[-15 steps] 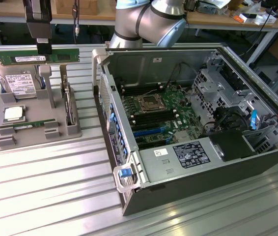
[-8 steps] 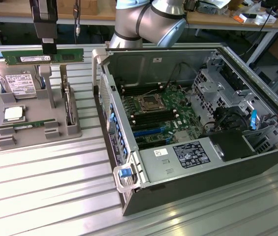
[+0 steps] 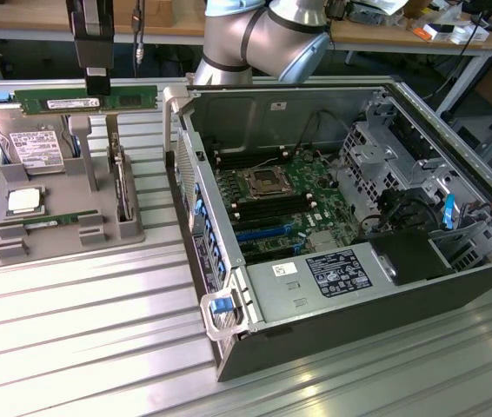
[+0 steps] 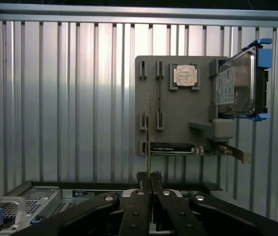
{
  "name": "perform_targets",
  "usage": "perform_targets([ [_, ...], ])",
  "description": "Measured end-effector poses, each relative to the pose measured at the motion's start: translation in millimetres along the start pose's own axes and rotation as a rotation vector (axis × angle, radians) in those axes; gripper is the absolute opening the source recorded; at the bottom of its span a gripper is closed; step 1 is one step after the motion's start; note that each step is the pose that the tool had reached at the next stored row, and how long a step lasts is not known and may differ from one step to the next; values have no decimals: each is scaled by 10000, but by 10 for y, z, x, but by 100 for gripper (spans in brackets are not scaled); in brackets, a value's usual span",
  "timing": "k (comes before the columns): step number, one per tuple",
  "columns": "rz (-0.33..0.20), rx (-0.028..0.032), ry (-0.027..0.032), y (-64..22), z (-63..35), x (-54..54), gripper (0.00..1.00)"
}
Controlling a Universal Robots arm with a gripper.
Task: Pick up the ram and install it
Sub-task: 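Pick up the ram and move it above insertion slot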
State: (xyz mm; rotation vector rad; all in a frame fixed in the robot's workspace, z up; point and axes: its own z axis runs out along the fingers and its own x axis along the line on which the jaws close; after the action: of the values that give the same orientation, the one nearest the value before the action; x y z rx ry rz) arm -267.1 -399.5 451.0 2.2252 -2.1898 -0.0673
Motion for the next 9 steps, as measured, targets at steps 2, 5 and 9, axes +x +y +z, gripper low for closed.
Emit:
perform_targets([
  [2,0,-1,2,-13,-1,0,12],
  [5,1,0,3,-31,-1,0,12],
  [9,0,0,6,-70,-3,1,12],
])
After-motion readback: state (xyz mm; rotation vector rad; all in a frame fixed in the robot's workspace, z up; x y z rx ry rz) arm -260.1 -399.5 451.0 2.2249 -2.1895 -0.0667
